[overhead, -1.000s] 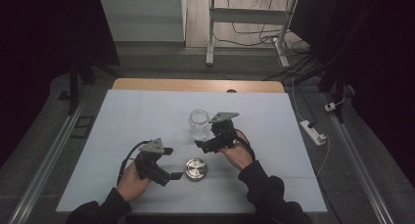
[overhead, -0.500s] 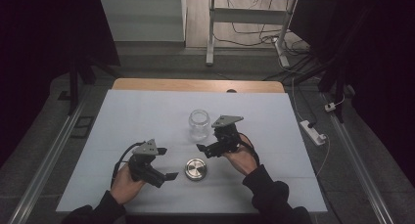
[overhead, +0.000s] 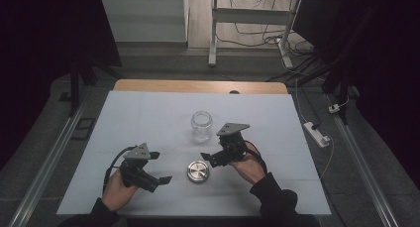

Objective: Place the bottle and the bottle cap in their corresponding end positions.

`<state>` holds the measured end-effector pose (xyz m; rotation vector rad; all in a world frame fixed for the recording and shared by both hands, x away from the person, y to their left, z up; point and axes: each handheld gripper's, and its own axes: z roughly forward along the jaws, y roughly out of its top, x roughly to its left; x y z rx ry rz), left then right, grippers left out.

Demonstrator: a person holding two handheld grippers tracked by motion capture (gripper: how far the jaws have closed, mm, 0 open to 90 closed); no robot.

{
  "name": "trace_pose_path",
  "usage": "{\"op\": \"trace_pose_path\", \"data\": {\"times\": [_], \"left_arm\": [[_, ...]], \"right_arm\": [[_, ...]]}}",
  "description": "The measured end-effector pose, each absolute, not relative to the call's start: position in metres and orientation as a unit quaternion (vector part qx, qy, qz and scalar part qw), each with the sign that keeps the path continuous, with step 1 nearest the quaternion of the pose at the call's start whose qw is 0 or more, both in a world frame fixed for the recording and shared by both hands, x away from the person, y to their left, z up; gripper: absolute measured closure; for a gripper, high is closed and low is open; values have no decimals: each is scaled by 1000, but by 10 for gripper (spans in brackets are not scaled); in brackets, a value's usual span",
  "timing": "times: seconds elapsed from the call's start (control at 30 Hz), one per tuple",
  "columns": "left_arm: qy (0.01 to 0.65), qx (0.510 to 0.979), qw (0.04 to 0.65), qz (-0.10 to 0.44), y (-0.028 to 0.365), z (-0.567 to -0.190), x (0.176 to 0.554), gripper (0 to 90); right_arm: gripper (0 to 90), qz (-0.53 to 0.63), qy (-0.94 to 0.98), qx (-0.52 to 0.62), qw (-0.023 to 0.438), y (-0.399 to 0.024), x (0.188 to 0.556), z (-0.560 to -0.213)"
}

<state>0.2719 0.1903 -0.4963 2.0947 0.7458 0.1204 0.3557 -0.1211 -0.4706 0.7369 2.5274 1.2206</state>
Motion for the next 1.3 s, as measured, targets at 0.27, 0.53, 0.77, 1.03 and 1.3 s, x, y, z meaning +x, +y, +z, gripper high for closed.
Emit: {"op": "trace_pose_path", "data": {"times": [0.27,0.53,0.77,1.03,1.3], "left_arm": [[313,838,444,49,201,-496,265,3],[326,833,444,55,211,-497,258,0],[336,828,445,62,220,-498,251,0],[355,819,445,72,233,-498,240,0],[373,808,449,82,249,-500,228,0]], "right_arm": [[0,410,867,255,121,-128,343,-470],[0,417,862,262,122,-139,333,-470],[0,414,860,270,126,-150,323,-471],[0,417,853,284,133,-171,312,-471],[0,417,845,302,142,-194,302,-471]]}}
